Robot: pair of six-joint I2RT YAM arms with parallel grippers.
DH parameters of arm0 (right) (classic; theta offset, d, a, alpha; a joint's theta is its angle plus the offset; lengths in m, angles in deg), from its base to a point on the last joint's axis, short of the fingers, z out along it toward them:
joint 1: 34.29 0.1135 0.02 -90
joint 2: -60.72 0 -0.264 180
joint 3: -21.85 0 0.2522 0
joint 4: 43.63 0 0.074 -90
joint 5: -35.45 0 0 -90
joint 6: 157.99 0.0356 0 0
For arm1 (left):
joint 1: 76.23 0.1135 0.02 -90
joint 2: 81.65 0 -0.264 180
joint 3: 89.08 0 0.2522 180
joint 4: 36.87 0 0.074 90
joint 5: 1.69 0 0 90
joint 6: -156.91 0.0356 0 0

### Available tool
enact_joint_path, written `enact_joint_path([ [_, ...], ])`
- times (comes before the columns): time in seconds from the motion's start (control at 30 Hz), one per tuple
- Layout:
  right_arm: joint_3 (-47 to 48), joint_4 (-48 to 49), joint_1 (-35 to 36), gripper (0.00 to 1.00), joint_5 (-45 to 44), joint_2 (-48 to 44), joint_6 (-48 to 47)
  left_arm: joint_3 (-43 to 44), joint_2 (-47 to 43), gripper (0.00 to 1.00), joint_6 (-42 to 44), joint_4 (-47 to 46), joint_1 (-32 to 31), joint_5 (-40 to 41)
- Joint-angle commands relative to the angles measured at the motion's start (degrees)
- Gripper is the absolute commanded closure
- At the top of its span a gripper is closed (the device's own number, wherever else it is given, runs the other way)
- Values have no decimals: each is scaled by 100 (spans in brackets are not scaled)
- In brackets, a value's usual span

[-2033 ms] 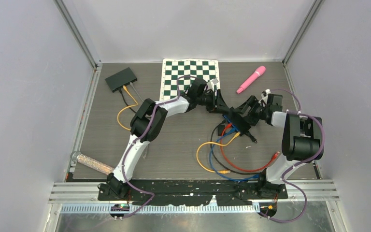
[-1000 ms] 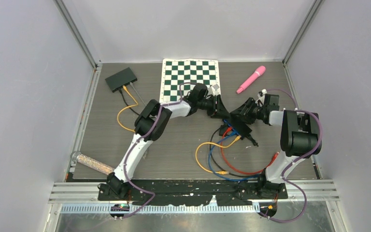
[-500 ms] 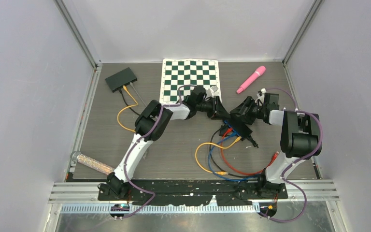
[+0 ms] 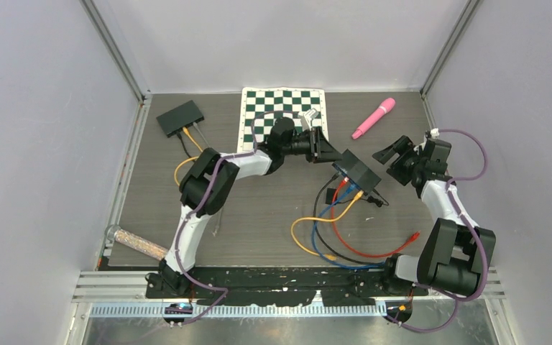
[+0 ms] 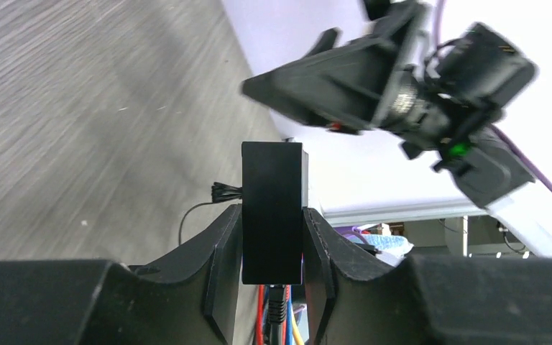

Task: Pull the plug from the switch port
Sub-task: Pick up the switch port at the center of the board, then place the switch port at the center of the board.

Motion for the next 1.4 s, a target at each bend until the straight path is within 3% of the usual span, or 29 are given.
enact_joint_path([
  [0.0,-271,-85,-2,18,-413,-117,187,-375,-757,100,49,-652,113,0],
  [0.33,-471,-83,-50,33,-225,-402,77,-1545,-1293,100,737,-292,541,564],
  [0.57,-566,-543,34,37,-17,-1090,-96,-1814,-1398,100,807,-543,628,820],
  [0.7,-476,-1297,453,40,93,-1532,-636,-1641,-1372,100,863,-393,709,823],
  [0.83,-787,-1767,1191,40,30,-1720,-829,-1576,-1334,100,819,-447,786,816],
  [1.17,-1270,-1356,2177,39,-203,-1419,-845,-1931,-1604,100,825,-638,961,818],
  [1.37,-996,-1121,2796,26,-757,-819,-914,-2162,-1642,100,904,-614,1080,793],
])
